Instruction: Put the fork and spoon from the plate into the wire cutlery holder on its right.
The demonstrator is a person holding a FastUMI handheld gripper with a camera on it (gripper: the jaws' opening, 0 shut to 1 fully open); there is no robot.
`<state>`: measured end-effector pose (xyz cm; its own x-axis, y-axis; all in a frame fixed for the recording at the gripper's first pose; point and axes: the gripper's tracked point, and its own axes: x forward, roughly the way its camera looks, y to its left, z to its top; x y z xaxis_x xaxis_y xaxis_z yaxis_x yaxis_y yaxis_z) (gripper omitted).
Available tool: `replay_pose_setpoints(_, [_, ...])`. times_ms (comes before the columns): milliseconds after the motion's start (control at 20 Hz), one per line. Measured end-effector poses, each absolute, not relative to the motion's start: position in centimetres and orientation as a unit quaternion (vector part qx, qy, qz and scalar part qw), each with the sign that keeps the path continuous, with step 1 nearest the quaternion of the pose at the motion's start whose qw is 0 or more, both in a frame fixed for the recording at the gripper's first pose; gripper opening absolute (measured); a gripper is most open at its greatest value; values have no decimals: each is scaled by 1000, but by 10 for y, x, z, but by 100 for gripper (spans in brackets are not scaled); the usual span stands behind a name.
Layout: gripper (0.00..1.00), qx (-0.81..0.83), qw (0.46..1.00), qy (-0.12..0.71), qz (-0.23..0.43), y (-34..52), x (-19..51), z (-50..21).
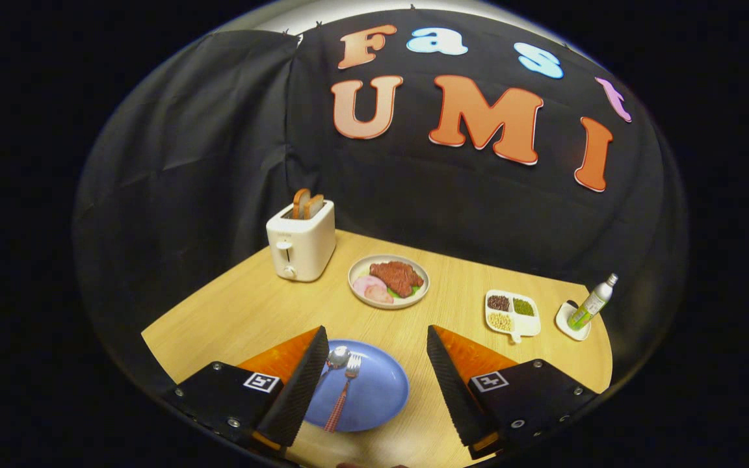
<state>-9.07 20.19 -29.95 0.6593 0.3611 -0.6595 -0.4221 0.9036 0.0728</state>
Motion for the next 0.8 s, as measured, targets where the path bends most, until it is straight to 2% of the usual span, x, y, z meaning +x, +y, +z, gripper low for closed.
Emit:
replay_pose_setpoints(100, [91, -50, 890, 389, 231, 212, -108, -329])
replay_pose_setpoints(500, [80, -49, 827, 509, 233, 221, -167, -415])
replay_pose_setpoints(600, [75, -51, 825, 515, 228, 222, -168, -424])
replay_pose_setpoints(800, [58, -56, 809, 534, 238, 230, -175, -440])
